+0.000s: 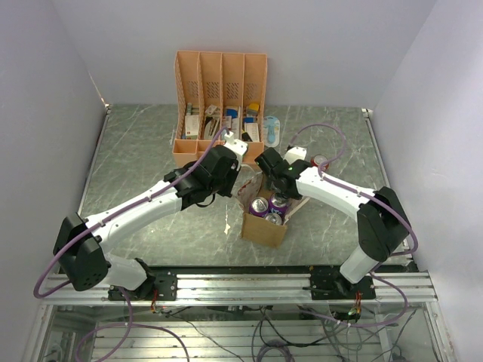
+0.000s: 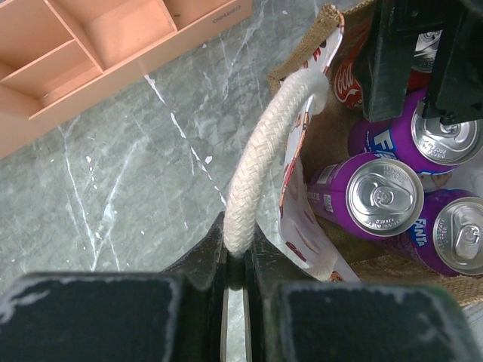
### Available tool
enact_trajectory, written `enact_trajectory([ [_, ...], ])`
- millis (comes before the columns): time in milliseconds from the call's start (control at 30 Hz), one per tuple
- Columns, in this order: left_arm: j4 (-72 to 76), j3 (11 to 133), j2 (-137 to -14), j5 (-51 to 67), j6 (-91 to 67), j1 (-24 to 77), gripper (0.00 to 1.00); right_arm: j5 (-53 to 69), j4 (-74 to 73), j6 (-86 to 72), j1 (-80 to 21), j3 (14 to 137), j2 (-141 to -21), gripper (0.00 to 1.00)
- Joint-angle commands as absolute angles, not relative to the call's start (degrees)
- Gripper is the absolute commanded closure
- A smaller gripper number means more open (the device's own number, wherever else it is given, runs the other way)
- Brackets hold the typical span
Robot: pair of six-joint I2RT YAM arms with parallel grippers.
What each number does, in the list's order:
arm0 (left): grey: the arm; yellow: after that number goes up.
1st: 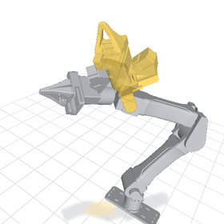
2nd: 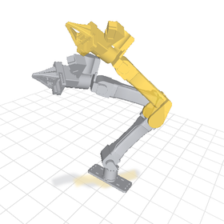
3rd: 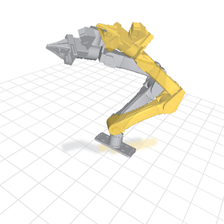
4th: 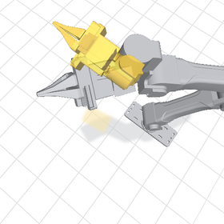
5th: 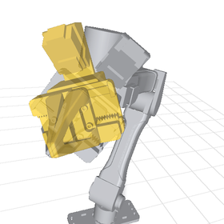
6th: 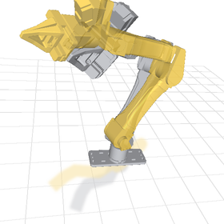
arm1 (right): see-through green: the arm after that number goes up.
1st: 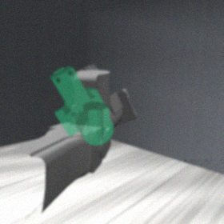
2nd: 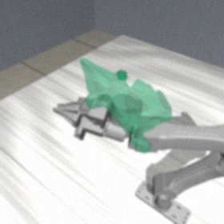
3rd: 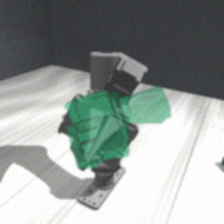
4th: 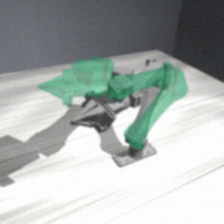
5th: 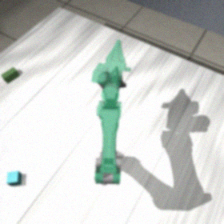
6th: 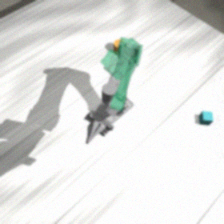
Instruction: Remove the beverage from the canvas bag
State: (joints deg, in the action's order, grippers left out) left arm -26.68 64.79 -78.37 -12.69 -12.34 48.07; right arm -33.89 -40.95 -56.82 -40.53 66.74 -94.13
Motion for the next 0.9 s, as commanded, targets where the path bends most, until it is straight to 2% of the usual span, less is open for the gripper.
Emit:
enact_trajectory([
  [0, -27.2, 66.6, -78.3, -13.7, -11.2, 47.4, 0.93, -37.4, -42.4, -58.6, -39.4, 66.0, -94.7, 0.34],
  [100, -27.1, 66.5, -78.2, -13.9, -11.2, 47.3, 0.93, -38.0, -42.7, -58.9, -39.4, 66.4, -94.0, 0.40],
  [200, -27.3, 66.7, -78.6, -13.6, -11.2, 47.4, 0.93, -37.7, -42.3, -58.3, -39.4, 66.4, -92.3, 0.52],
  [400, -27.3, 66.7, -78.7, -13.9, -11.1, 47.4, 0.93, -36.3, -41.5, -55.5, -39.3, 66.8, -87.7, 0.90],
  [500, -27.3, 66.7, -78.8, -14.0, -11.2, 47.4, 0.93, -35.9, -40.5, -54.7, -39.4, 66.5, -84.7, 1.00],
  [867, -27.6, 66.8, -79.2, -14.1, -11.2, 47.4, 0.93, -27.8, -28.8, -48.5, -39.4, 61.0, -69.9, 1.00],
])
